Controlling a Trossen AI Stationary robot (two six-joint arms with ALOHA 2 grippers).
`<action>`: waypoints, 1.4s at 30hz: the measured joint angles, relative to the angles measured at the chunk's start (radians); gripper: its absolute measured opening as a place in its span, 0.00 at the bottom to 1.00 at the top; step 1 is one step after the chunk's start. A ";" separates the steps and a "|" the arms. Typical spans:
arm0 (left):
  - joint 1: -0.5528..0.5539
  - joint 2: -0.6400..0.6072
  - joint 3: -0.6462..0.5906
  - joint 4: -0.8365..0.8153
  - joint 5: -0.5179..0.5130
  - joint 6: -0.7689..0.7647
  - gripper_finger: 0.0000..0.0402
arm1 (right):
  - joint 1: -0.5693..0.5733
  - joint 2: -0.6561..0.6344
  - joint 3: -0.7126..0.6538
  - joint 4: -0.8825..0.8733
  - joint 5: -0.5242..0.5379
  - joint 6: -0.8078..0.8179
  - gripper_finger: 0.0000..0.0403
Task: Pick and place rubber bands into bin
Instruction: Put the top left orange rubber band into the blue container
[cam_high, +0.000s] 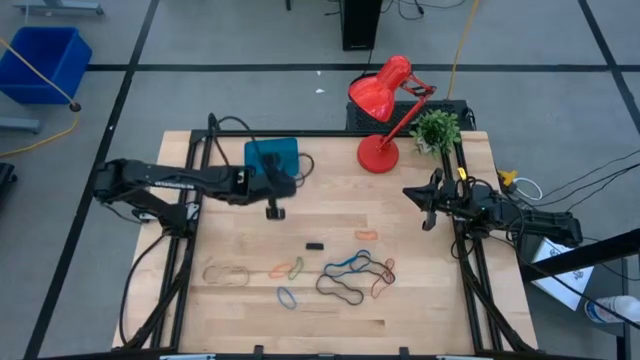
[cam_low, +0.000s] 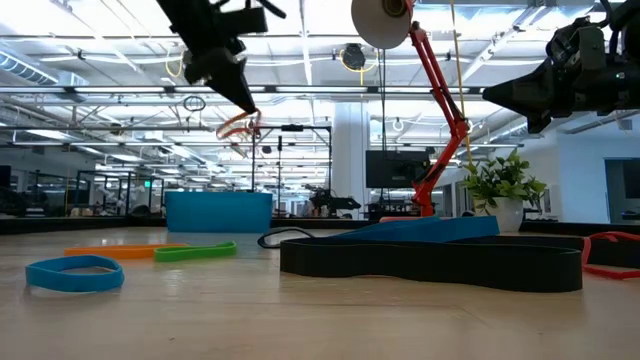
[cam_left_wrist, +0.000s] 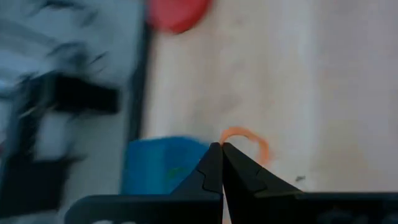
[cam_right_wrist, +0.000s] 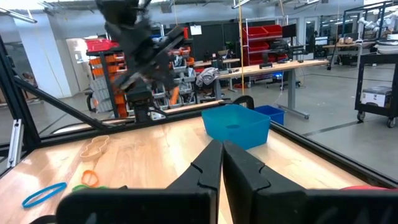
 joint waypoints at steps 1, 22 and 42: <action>0.022 -0.003 0.000 0.001 -0.032 -0.010 0.01 | 0.000 0.000 0.000 0.000 0.000 0.000 0.02; 0.504 0.112 -0.014 0.007 0.192 -0.163 0.01 | 0.000 0.000 0.000 0.003 0.000 0.000 0.02; 0.532 0.371 -0.014 0.075 0.201 -0.118 0.02 | 0.000 0.000 0.000 0.003 0.000 0.000 0.02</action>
